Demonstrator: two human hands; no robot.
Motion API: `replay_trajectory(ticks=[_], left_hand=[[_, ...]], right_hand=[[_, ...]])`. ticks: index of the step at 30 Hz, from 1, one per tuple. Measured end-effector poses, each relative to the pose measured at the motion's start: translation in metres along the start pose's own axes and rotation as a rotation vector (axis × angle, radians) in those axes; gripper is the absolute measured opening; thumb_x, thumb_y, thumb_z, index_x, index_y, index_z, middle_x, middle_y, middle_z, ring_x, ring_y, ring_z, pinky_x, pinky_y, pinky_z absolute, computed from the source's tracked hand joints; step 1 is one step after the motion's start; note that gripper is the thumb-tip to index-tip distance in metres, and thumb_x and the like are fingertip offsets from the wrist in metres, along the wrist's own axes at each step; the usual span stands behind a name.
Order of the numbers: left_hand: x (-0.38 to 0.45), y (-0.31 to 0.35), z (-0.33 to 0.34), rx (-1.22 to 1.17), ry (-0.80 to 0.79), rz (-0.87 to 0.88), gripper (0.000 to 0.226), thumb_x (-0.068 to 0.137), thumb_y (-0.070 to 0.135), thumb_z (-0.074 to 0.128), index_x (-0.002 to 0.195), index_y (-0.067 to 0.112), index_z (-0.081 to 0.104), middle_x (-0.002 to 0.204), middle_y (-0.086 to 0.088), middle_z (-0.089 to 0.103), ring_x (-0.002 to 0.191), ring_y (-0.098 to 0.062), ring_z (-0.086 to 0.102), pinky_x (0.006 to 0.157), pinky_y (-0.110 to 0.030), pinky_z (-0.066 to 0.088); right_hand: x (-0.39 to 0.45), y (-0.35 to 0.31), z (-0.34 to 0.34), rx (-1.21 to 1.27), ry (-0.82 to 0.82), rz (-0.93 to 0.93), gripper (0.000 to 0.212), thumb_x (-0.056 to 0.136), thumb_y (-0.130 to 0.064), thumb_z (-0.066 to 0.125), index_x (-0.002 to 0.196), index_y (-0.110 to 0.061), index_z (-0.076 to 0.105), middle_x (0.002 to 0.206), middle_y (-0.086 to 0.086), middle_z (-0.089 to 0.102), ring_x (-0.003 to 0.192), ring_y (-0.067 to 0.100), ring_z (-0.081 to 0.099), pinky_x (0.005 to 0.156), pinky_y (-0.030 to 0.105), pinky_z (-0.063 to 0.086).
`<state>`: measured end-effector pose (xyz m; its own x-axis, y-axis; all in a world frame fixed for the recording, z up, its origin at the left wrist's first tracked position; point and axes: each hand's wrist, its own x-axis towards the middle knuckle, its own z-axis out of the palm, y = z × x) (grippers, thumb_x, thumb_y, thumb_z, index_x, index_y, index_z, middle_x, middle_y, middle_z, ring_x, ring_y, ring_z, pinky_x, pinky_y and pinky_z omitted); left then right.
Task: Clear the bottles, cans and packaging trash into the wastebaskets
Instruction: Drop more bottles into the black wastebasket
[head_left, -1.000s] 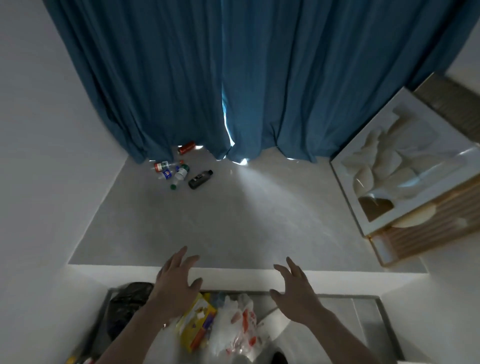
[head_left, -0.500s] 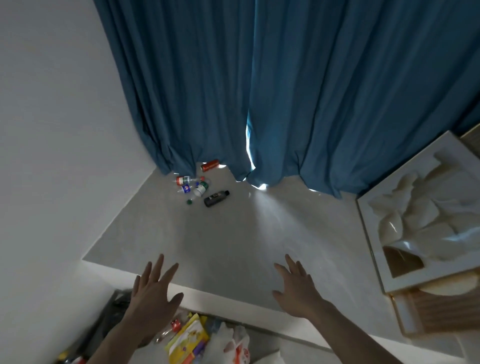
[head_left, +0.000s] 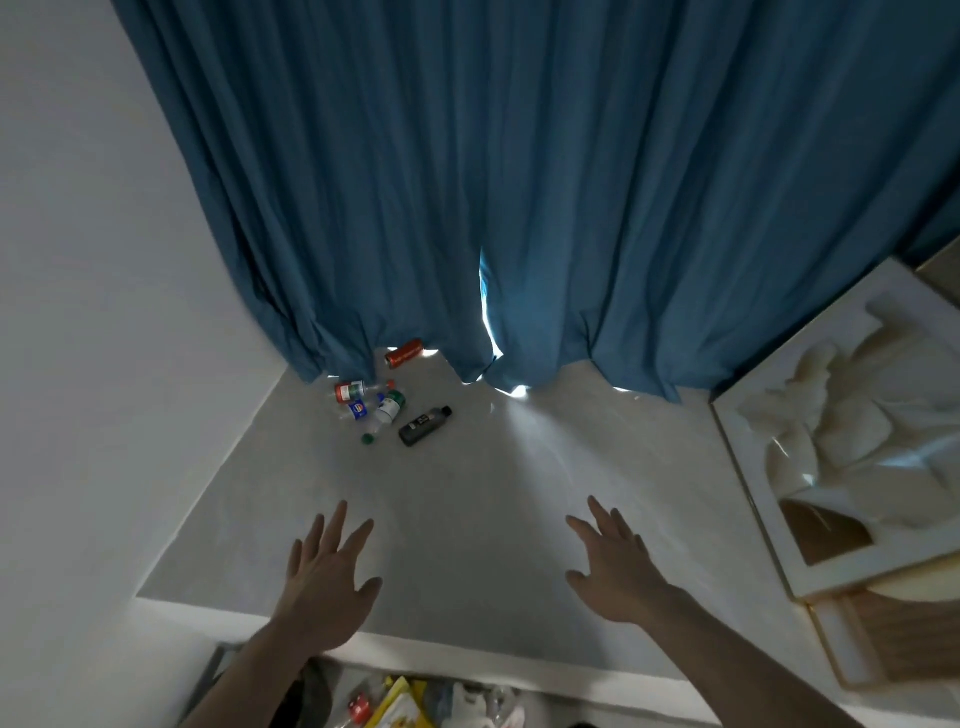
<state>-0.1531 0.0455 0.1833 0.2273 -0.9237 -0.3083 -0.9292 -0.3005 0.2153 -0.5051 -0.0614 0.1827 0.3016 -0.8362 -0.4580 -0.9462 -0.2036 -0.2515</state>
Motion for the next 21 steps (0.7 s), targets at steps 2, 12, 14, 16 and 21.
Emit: replay_trajectory(ticks=[2, 12, 14, 16, 21], left_hand=[[0.013, 0.0, 0.0, -0.009, 0.016, -0.012, 0.077, 0.097, 0.054, 0.05, 0.16, 0.04, 0.007, 0.166, 0.004, -0.025, 0.155, -0.026, -0.016, 0.126, -0.049, 0.001], [0.089, 0.029, 0.006, -0.052, 0.042, -0.175, 0.084, 0.095, 0.052, 0.054, 0.162, 0.036, 0.006, 0.165, 0.003, -0.026, 0.155, -0.026, -0.015, 0.126, -0.049, 0.001], [0.111, 0.036, 0.014, -0.067, 0.003, -0.201, 0.086, 0.095, 0.052, 0.054, 0.162, 0.035, 0.002, 0.164, 0.003, -0.029, 0.155, -0.026, -0.017, 0.126, -0.048, -0.001], [0.137, 0.039, 0.022, -0.091, -0.038, -0.239, 0.09, 0.093, 0.053, 0.055, 0.162, 0.035, 0.0, 0.163, 0.003, -0.03, 0.155, -0.026, -0.017, 0.126, -0.049, -0.002], [0.221, 0.018, 0.042, -0.085, -0.127, -0.319, 0.097, 0.089, 0.052, 0.059, 0.162, 0.031, -0.002, 0.165, 0.0, -0.028, 0.155, -0.029, -0.013, 0.126, -0.05, 0.004]], right_hand=[[0.016, 0.002, -0.007, -0.009, -0.006, -0.011, 0.076, 0.1, -0.045, 0.052, 0.162, -0.032, 0.009, 0.168, -0.002, -0.021, 0.156, 0.031, -0.012, 0.125, 0.054, 0.007], [0.133, 0.019, -0.057, -0.104, -0.044, -0.184, 0.074, 0.1, -0.04, 0.052, 0.161, -0.03, 0.012, 0.168, -0.003, -0.019, 0.156, 0.029, -0.009, 0.126, 0.051, 0.01], [0.16, 0.023, -0.06, -0.129, -0.074, -0.223, 0.074, 0.1, -0.04, 0.051, 0.161, -0.03, 0.012, 0.168, -0.003, -0.02, 0.156, 0.029, -0.008, 0.125, 0.05, 0.012], [0.19, 0.026, -0.058, -0.152, -0.111, -0.256, 0.075, 0.1, -0.04, 0.051, 0.161, -0.029, 0.01, 0.167, -0.003, -0.021, 0.156, 0.029, -0.008, 0.125, 0.05, 0.012], [0.276, 0.017, -0.031, -0.159, -0.164, -0.245, 0.079, 0.098, -0.039, 0.056, 0.161, -0.032, 0.008, 0.168, -0.005, -0.018, 0.157, 0.028, -0.003, 0.124, 0.047, 0.019]])
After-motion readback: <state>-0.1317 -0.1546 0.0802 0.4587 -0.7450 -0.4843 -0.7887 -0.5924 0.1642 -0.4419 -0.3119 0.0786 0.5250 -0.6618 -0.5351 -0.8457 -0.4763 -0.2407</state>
